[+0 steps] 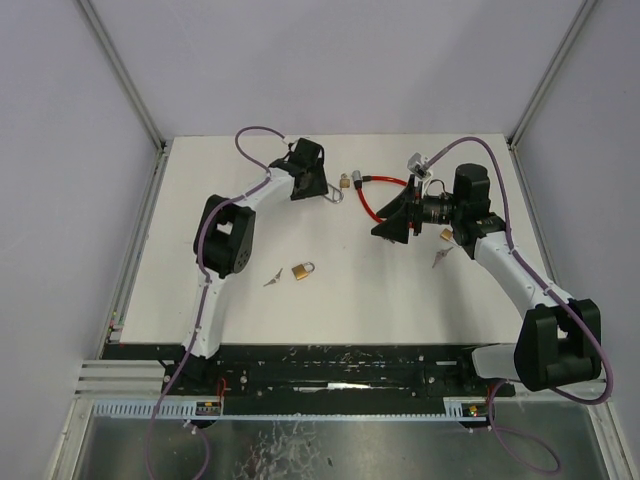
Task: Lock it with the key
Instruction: Move the lock to the center of the board.
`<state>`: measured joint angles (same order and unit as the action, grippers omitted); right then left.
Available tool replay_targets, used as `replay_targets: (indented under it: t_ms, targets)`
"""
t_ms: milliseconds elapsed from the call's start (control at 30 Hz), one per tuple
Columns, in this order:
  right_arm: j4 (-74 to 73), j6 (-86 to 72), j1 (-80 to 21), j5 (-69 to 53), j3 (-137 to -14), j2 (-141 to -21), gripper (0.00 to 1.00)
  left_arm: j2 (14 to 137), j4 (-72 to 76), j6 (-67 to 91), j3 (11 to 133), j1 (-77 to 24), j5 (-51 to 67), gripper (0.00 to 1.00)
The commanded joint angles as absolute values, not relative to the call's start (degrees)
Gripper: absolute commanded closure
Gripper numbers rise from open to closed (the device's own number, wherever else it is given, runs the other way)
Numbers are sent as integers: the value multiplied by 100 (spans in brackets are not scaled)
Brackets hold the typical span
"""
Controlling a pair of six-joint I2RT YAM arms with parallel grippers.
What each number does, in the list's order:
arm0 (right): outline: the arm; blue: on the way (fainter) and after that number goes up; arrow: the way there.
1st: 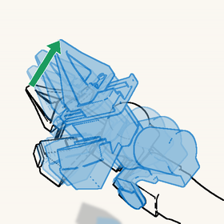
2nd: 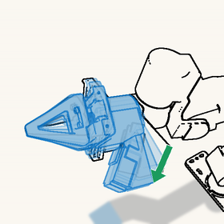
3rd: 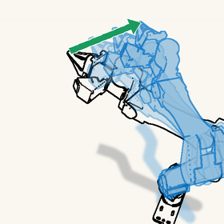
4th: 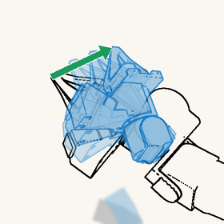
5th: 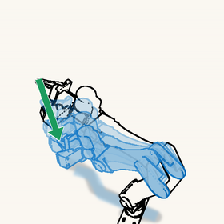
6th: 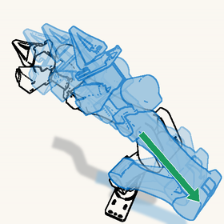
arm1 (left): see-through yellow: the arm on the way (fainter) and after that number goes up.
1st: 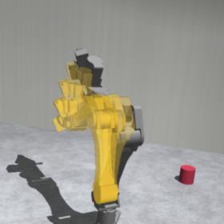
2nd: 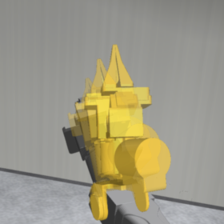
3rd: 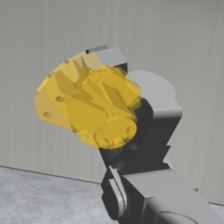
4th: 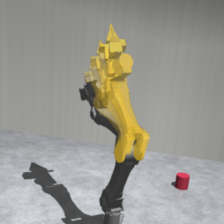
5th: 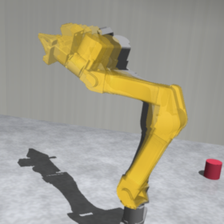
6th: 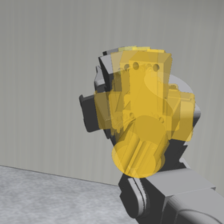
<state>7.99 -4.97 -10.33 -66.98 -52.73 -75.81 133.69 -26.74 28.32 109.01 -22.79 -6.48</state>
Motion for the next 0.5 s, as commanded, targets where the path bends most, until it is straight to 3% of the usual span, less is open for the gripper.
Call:
replay_targets:
  t_ms: [0, 467]
  targets:
    - [816, -430, -1001, -6767, -5425, -7577, 26, 13263, -2712, 3142, 11285, -2383, -1159, 43]
    - [835, -483, -952, -6794, -5429, -7516, 26, 14237, -3718, 3154, 12570, -2700, -1781, 49]
